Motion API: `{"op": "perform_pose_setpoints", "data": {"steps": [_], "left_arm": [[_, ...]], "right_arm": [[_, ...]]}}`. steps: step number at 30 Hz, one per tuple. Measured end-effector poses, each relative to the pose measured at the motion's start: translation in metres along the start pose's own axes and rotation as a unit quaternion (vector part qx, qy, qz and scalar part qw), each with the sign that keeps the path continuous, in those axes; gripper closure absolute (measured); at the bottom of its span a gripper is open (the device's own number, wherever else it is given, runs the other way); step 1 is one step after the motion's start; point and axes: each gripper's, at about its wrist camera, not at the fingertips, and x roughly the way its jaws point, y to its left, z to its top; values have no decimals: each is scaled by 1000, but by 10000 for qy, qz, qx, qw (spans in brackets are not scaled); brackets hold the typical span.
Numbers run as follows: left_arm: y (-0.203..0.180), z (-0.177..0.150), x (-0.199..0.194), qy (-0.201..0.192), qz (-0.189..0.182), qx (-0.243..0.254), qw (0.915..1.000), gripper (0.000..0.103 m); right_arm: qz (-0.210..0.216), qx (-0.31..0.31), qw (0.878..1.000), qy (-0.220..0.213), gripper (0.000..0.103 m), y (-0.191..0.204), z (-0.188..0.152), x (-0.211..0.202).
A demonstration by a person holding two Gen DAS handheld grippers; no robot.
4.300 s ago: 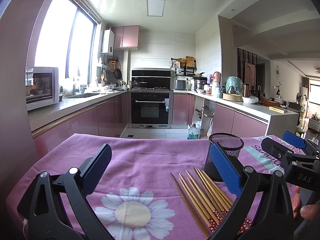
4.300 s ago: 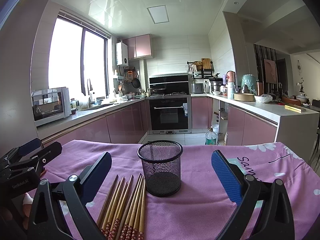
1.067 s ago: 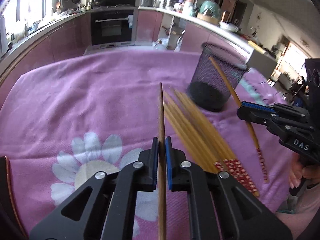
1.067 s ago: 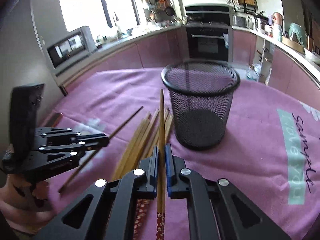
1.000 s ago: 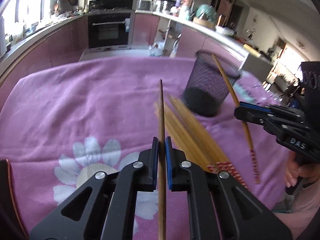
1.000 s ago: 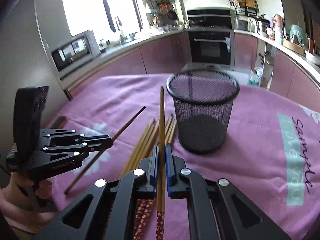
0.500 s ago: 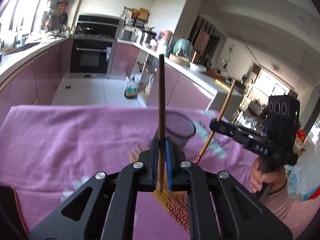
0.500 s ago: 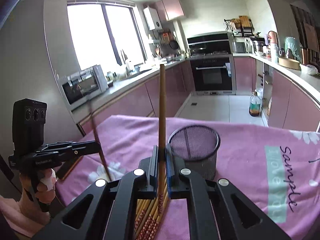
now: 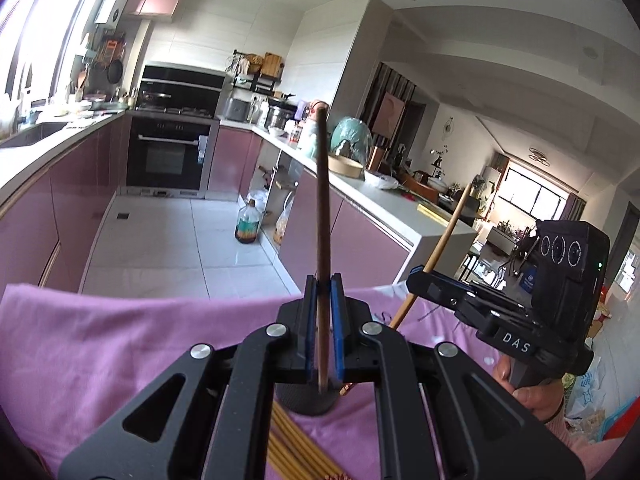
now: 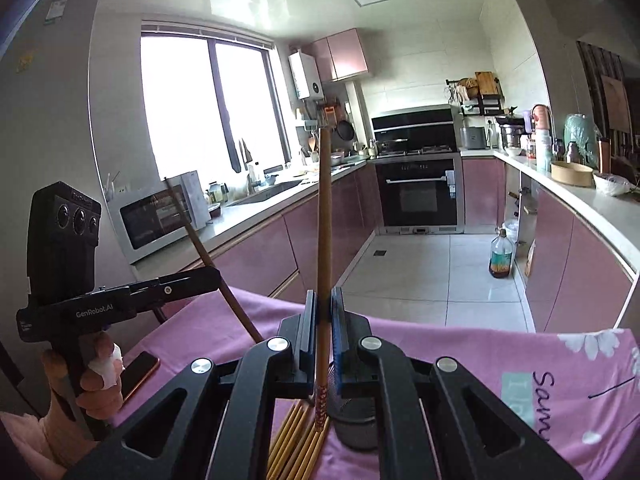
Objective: Organize utensils
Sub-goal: 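Lift both held chopsticks upright and lower them into the black mesh cup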
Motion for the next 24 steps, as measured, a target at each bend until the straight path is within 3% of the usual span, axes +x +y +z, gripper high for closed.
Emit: {"op": "perform_pose_setpoints", "data": {"steps": [6, 10, 19, 24], "left_arm": [[-16, 16, 16, 25, -17, 155, 9999, 96], [-23, 10, 39, 330, 52, 316, 9989, 96], [-9, -31, 103, 1231, 165, 451, 9912, 96], [1, -39, 124, 1343, 200, 467, 9896, 95]], "right_arm": [[-123, -19, 9998, -152, 97, -10, 16, 5], [-234, -42, 9997, -45, 97, -15, 14, 17], [-387, -18, 9956, 850, 97, -25, -10, 62], [-475, 29, 9898, 1340, 97, -29, -21, 84]]}}
